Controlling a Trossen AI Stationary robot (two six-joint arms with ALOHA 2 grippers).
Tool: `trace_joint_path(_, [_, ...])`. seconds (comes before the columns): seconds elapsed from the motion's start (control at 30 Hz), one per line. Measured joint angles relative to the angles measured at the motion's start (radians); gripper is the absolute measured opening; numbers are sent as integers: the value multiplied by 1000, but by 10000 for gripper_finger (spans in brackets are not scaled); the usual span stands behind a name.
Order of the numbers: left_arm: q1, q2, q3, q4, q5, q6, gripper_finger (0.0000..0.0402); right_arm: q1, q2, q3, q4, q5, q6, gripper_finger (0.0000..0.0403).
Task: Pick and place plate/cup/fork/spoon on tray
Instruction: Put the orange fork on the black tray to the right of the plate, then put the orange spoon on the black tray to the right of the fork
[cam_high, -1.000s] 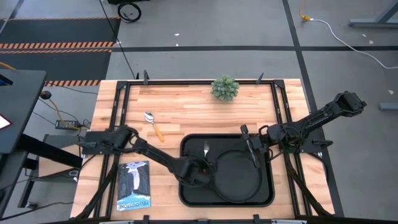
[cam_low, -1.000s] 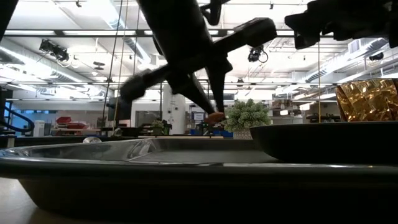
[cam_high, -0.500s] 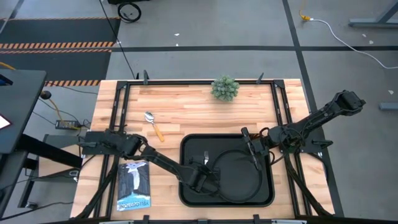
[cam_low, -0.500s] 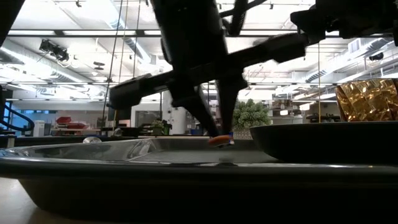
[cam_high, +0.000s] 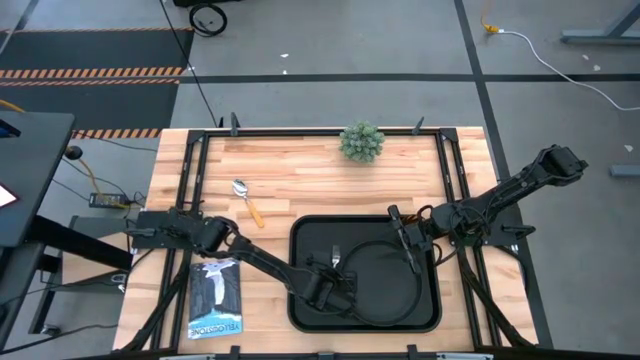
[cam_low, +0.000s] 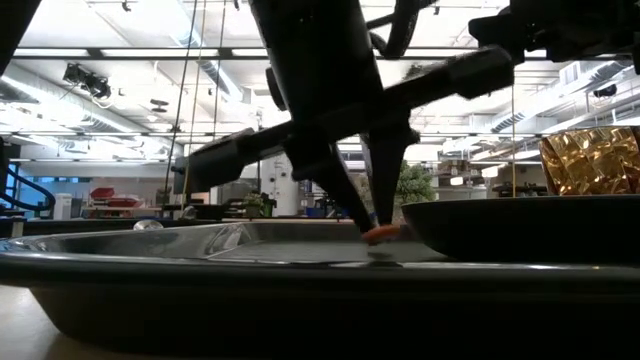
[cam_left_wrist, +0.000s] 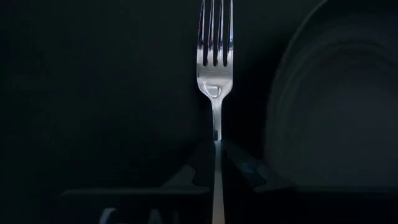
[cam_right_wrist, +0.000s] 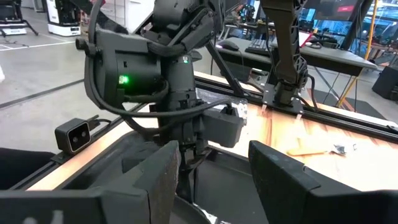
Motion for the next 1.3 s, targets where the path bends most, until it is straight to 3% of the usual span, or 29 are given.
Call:
trace_joint_path(0.43, [0,19,0,12,13,12,25,0,0,0,-6,-2,0,201])
trace_joint_path(0.87, [1,14,0,3,6,12,125,0,0,0,-6,-2,0,201])
trace_joint_path(1.1, [2,-30,0,-85,42,30,115,0,0,0,-8,-18,4,201])
trace_joint_path(1.3, [12,-100,0,-290,36,7,97,0,0,0,-16,-19,4,201])
